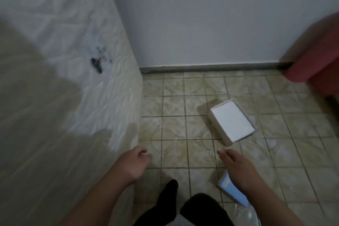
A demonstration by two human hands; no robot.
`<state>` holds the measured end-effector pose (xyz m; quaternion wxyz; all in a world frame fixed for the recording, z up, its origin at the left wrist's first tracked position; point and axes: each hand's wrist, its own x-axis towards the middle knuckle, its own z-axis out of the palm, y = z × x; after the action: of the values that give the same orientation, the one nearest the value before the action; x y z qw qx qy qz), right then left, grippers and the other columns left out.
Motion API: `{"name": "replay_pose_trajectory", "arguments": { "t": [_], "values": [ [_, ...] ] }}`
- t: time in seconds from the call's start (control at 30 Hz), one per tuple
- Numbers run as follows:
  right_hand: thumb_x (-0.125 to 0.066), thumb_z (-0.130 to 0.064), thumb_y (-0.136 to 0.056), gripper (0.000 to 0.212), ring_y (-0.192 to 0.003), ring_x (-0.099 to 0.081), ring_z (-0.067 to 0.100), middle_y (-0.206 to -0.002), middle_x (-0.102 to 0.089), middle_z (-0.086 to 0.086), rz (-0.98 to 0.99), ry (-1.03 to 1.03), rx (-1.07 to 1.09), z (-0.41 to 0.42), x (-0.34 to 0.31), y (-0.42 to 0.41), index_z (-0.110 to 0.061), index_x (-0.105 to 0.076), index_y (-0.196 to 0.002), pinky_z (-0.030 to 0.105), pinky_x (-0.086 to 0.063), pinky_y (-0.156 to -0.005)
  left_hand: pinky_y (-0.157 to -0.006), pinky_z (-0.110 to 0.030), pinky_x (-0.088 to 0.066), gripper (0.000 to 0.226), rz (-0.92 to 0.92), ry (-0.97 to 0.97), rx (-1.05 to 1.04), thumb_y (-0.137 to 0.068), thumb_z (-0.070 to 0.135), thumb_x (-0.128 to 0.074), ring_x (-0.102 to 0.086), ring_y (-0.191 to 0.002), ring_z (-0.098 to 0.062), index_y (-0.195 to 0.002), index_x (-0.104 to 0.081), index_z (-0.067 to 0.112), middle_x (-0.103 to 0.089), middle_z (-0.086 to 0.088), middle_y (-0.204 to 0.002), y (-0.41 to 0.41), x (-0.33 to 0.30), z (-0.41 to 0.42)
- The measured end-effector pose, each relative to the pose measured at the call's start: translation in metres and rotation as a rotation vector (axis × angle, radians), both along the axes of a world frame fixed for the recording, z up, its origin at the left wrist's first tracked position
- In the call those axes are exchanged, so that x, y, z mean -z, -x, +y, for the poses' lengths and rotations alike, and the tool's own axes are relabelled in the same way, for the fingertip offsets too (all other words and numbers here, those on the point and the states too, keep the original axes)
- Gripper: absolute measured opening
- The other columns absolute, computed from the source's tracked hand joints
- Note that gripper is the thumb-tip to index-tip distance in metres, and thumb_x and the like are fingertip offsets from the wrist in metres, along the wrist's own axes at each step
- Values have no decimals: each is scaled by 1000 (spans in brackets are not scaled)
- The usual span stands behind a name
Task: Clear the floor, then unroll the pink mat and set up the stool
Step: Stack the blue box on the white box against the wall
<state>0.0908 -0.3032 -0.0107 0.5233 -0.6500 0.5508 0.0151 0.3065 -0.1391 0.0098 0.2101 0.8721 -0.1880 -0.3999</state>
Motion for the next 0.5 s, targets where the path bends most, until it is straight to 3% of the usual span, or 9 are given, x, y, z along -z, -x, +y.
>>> {"name": "replay_pose_trajectory", "arguments": {
  "t": [0.1, 0.23, 0.3, 0.43, 0.5],
  "values": [
    [-47, -34, -96, 22, -89, -57, 20, -88, -62, 1, 65, -37, 157, -10, 8, 12, -19, -63, -98, 31, -38, -78, -81, -24, -37, 33, -4, 1, 168, -90, 31, -54, -54, -100, -15, -120, -60, 19, -63, -3, -118, -22, 5, -63],
    [-45, -37, -96, 24, -69, -52, 3, -75, -60, -7, 114, -34, 303, -33, 16, 23, -21, -61, -89, 25, -37, -63, -80, -23, -37, 33, 14, -20, 364, -89, 34, -55, -56, -100, -15, -118, -61, 19, -63, -3, -116, -26, 20, -153],
    [-44, -37, -97, 21, -69, -49, -2, -74, -56, -13, 129, -21, 352, -52, 18, 26, -26, -57, -86, 17, -34, -59, -82, -24, -39, 34, 27, -19, 447, -88, 34, -56, -57, -104, -17, -118, -61, 19, -63, -2, -115, -24, 26, -193],
    [-45, -35, -96, 14, -74, -51, 6, -77, -55, -15, 132, 0, 482, -92, 13, 24, -29, -56, -90, 24, -35, -62, -79, -26, -41, 22, 92, -4, 549, -87, 35, -57, -56, -93, -9, -108, -60, 27, -62, 4, -108, -27, 33, -255],
    [-45, -34, -97, 15, -73, -50, 2, -77, -56, -15, 130, 10, 482, -114, 10, 18, -29, -58, -91, 23, -35, -63, -78, -24, -38, 30, 101, 10, 555, -88, 34, -57, -54, -93, -8, -115, -60, 23, -61, 4, -107, -33, 35, -278]
  ]
}}
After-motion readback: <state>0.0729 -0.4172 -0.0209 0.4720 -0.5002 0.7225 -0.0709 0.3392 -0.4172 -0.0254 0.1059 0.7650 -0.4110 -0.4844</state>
